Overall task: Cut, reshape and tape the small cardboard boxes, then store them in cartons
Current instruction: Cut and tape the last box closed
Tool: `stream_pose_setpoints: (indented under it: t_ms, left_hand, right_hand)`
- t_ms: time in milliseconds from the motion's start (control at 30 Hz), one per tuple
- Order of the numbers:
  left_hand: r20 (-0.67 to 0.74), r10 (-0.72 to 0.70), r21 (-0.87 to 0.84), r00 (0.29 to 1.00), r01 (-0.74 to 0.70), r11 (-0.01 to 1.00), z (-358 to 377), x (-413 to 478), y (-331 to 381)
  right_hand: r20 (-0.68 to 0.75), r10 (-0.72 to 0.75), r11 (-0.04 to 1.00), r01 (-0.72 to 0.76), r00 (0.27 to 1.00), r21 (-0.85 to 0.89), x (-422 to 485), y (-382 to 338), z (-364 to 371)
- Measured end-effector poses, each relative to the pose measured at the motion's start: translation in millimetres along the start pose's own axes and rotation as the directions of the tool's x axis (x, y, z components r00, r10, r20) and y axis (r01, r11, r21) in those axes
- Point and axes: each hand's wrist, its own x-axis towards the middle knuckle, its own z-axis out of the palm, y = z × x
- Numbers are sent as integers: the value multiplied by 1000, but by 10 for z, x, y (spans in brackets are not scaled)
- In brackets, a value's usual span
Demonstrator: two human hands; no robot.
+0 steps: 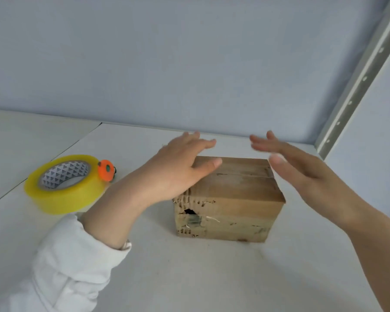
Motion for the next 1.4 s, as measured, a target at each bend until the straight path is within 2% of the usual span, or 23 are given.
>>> stream_pose_setpoints:
  t_ms: [67, 133, 200, 267, 367, 533, 633, 667, 700, 733, 767, 800, 833, 867, 900, 933, 967, 1067, 1133, 1233, 1333, 1400]
  left_hand:
    - [-66, 11, 46, 998, -8, 999, -60, 51, 137]
    - [-61, 11, 161, 998, -1, 987, -25, 168, 228]
    - [12, -26, 297, 1000, 22, 955, 86, 265, 242]
    - [88, -77, 350, 993, 42, 936, 191, 292, 194]
    - [65, -63, 336, 996, 38, 941, 238, 272, 153]
    - [-63, 38, 236, 997, -22, 972, 170, 280, 191]
    - [24, 39, 251, 999, -44, 967, 221, 290, 167]
    - [14, 22, 272, 1000, -25, 962, 253, 299, 157]
    - [-23, 8, 261, 1000, -2, 965, 276, 309, 148]
    - [-70, 8, 175, 998, 4, 984, 294, 330, 124]
    - [-113, 21, 11, 993, -20, 1000, 296, 337, 92]
    - [-158, 30, -219, 987, -65, 974, 263, 317, 69]
    - [-210, 53, -454, 976, -146, 879, 214, 260, 42]
    - [-305, 40, -656, 952, -240, 715, 167, 167, -23]
    - [-386, 15, -743, 922, -320, 588, 149, 57, -112]
    - [-419, 19, -758, 908, -361, 544, 178, -56, -249]
    - [-407, 46, -755, 912, -364, 545, 247, -157, -390]
    - [-228, 169, -670, 959, -280, 687, 512, -393, -671]
    - [-141, 151, -655, 979, -206, 727, 568, -458, -652]
    - [-188, -20, -627, 982, -105, 772, 487, -429, -487]
    - [-160, -304, -539, 939, 175, 824, 306, -389, -332]
    - [-81, -388, -461, 918, 311, 831, 277, -425, -326]
  right_hand:
    - [-23, 38, 989, -41, 999, -144, 115, -124, 46]
    - [65, 85, 929, -55, 994, -365, 254, -182, 158]
    - [136, 135, 831, -37, 981, -555, 347, -170, 292]
    - [160, 179, 734, -23, 971, -679, 375, -96, 411]
    - [155, 217, 677, -34, 964, -736, 354, -41, 453]
    - [187, 280, 721, -78, 941, -688, 425, -176, 319]
    - [118, 244, 702, -91, 963, -706, 403, -131, 383]
    - [111, 240, 706, -95, 964, -702, 387, -99, 419]
    - [103, 237, 718, -103, 966, -689, 379, -75, 445]
    - [86, 225, 763, -121, 971, -636, 383, -67, 453]
    - [78, 202, 826, -127, 976, -549, 374, -65, 434]
    - [52, 192, 904, -155, 980, -398, 350, -72, 394]
    - [-3, 192, 965, -190, 981, -184, 295, -74, 341]
    - [-85, 198, 978, -191, 977, 84, 210, -36, 281]
    - [-152, 192, 951, -145, 970, 274, 96, 32, 231]
    - [-186, 184, 927, -107, 965, 359, -27, 115, 207]
    - [-181, 177, 909, -90, 967, 408, -142, 215, 200]
    - [-5, 152, 872, -132, 988, 471, -361, 401, 312]
    - [43, 175, 861, -174, 984, 478, -393, 388, 396]
    - [-57, 384, 849, -329, 921, 414, -341, 153, 453]
    - [-83, 472, 859, -436, 878, 266, -245, 25, 441]
    - [-65, 526, 838, -503, 848, 211, -252, -19, 480]
